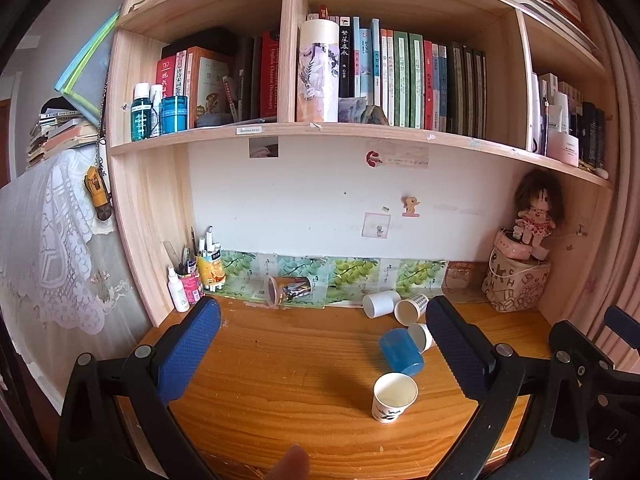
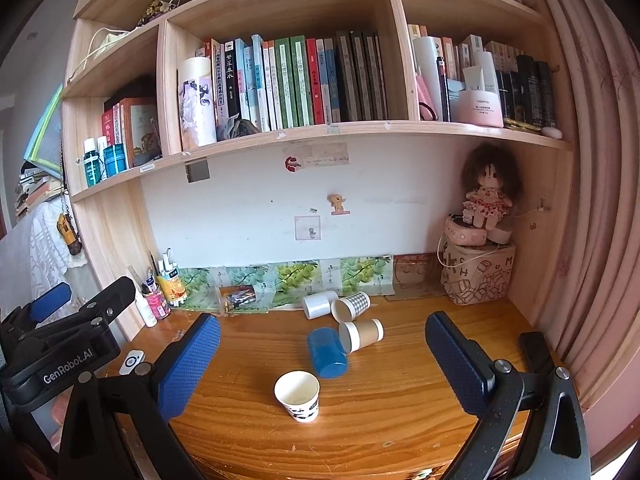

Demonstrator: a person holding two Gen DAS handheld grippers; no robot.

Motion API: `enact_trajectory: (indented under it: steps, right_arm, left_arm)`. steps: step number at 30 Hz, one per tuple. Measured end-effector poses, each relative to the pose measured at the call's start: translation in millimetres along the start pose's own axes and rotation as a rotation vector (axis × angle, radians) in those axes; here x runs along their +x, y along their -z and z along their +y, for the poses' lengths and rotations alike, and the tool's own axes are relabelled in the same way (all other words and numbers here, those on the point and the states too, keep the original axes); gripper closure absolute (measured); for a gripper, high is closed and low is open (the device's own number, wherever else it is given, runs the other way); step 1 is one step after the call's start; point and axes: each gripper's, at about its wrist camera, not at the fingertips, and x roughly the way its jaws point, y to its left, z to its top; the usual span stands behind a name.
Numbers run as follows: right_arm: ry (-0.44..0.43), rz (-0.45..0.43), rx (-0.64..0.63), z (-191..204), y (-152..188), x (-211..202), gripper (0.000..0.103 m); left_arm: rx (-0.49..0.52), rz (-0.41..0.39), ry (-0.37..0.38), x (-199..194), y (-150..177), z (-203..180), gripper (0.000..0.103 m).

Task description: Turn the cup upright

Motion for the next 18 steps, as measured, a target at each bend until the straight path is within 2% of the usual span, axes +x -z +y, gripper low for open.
enact_trajectory:
  steps: [18]
  right_arm:
    - [0.010,0.042,-0.001,5.6,1.9,8.5,0.000]
  left_arm:
    - [0.019,0.020,0.023,7.2,-0.7,1.7,0.000]
